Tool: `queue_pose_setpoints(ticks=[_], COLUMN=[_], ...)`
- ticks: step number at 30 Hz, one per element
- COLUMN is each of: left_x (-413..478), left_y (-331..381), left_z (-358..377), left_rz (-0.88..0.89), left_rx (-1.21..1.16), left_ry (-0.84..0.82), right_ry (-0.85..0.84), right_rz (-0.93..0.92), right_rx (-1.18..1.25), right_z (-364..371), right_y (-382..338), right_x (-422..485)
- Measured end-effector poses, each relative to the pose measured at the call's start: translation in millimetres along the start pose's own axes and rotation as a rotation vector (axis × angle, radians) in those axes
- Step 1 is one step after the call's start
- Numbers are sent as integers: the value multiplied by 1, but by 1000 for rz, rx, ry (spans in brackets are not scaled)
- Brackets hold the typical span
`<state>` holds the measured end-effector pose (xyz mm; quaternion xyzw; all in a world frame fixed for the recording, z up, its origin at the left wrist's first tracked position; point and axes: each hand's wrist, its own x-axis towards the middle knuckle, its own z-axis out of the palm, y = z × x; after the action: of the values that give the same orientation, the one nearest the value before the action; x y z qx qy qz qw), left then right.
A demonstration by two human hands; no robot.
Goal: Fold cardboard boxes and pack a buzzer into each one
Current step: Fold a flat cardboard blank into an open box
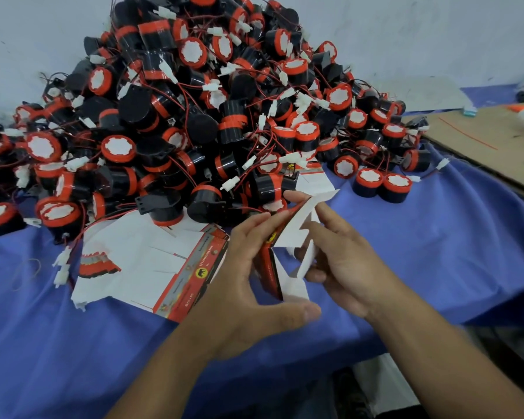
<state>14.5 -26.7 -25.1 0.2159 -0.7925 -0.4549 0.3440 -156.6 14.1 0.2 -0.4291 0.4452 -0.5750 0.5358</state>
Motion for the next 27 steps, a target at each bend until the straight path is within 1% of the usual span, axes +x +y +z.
queue_pose_setpoints(ticks=[3,6,8,12,14,17,22,25,27], left_x=[1,2,2,4,5,7,9,9,7], left_y=[-1,-1,-1,-2,-4,-4,-5,-3,-3], left_z=[0,-6,-9,-6,-5,-5,-6,-8,-9], left_rz=[42,26,2,-85,-108,-110,-114,-112,-93], left_rx=[-61,-210,-265,-247,-220,-189,-197,-231,-181], left_ry=[70,147,173,223,228,230,261,262,217], right_ry=[-29,-97,-130,-125,-86,-30,-71,-61,-33], right_rz=[12,47,72,75,60,46,36,12,0], right_rx=[-15,-83,-106,-144,-144,-76,49,47,28], right_z=[-1,-5,-7,-4,-2,4,7,7,8], right_y=[0,-2,-1,2,6,12,13,14,14], right_x=[0,-2,-2,-2,-1,0,-1,0,2])
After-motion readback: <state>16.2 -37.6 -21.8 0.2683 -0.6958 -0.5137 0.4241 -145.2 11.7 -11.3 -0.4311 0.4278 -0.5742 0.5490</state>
